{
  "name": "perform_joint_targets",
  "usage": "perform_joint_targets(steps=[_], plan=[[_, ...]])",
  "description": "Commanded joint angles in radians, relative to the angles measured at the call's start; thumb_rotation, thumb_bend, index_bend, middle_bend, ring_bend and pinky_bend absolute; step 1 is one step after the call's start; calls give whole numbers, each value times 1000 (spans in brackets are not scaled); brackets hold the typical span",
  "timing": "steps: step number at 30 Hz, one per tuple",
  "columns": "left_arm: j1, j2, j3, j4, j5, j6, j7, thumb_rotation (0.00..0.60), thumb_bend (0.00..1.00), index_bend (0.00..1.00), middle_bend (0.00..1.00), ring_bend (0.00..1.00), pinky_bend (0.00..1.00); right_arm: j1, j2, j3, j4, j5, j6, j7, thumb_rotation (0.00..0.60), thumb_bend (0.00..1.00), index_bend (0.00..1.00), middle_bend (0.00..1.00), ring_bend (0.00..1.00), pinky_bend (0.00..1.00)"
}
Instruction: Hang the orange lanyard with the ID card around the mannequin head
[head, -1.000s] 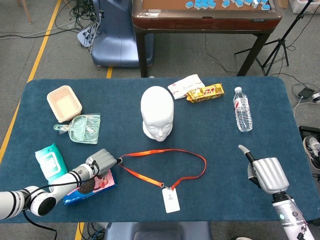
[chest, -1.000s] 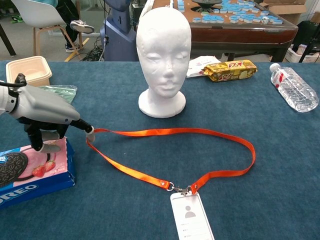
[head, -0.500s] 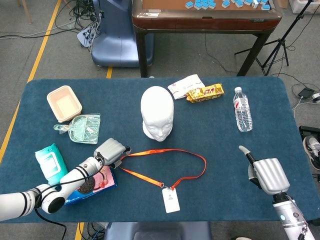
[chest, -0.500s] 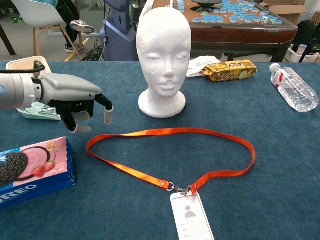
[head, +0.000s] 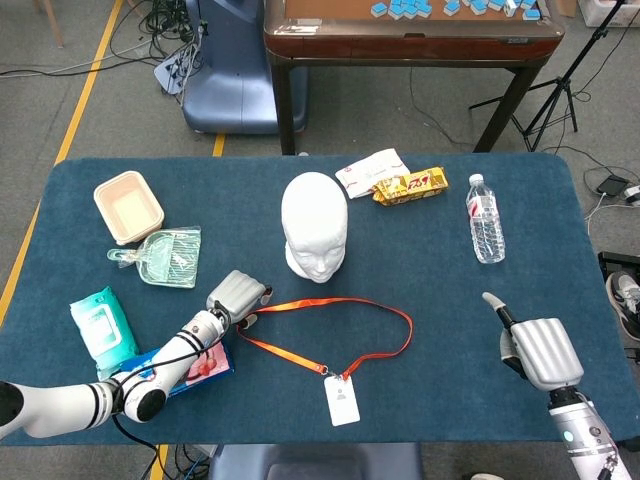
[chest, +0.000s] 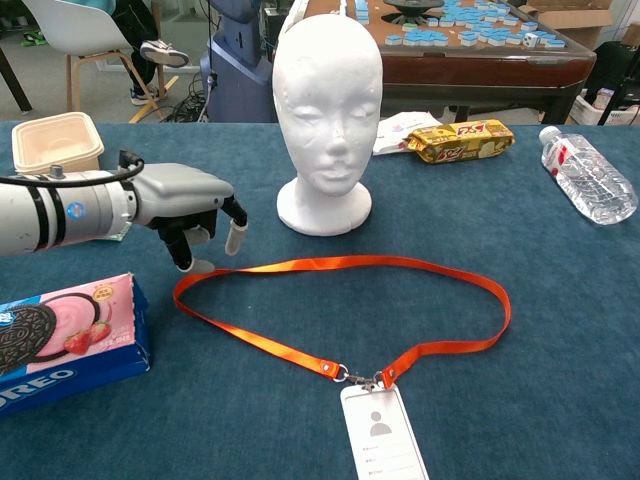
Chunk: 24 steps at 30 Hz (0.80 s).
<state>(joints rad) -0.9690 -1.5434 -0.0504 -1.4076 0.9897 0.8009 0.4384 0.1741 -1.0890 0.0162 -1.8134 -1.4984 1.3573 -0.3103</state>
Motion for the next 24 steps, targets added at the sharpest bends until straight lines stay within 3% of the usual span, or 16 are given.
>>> perform_joint_targets(steps=[1, 11, 24], plan=[[2, -22, -5, 19, -12, 7, 11, 600, 271, 447, 924, 904, 802, -1, 1, 0, 0, 1, 1, 2, 600, 795, 149, 759, 802, 929], [-6, -98, -34, 89, -54, -2, 27, 600, 271, 486, 943, 920, 816, -11, 2, -1, 8, 5, 7, 12, 600, 795, 149, 759, 802, 930], [-1, -123, -43, 125, -92, -17, 43, 600, 271, 504, 944, 922, 817, -18, 4, -1, 16, 11, 9, 26, 600, 795, 149, 759, 802, 930]])
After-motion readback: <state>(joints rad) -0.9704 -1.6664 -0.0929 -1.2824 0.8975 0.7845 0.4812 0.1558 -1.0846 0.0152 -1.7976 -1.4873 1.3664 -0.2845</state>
